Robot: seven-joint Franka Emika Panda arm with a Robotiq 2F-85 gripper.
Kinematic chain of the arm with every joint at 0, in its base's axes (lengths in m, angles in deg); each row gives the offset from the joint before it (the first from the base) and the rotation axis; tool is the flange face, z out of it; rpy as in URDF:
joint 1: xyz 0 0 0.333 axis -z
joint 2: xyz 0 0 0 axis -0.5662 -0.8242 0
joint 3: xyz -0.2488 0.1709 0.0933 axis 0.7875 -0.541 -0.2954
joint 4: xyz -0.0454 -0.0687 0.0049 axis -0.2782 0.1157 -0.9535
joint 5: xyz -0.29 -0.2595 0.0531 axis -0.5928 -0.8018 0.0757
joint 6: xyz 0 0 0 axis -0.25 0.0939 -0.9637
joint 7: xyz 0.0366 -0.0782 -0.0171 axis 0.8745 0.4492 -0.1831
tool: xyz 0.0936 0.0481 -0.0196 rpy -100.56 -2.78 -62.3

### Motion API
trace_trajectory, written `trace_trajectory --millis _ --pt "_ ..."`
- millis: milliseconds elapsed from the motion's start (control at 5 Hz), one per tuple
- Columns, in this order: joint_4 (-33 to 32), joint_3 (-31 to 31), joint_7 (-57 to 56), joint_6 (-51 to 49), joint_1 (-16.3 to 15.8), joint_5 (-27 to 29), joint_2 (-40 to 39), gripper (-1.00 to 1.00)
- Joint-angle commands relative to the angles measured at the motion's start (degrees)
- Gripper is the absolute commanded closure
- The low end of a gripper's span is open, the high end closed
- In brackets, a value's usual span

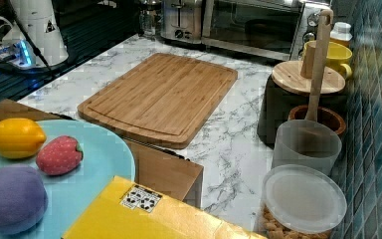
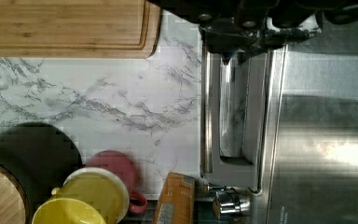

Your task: Close the oven.

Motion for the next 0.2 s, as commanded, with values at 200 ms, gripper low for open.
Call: trace_trajectory --millis 200 --pt "5.48 -1.68 -2.28 0.75 -1.23 0.31 -0.27 1.00"
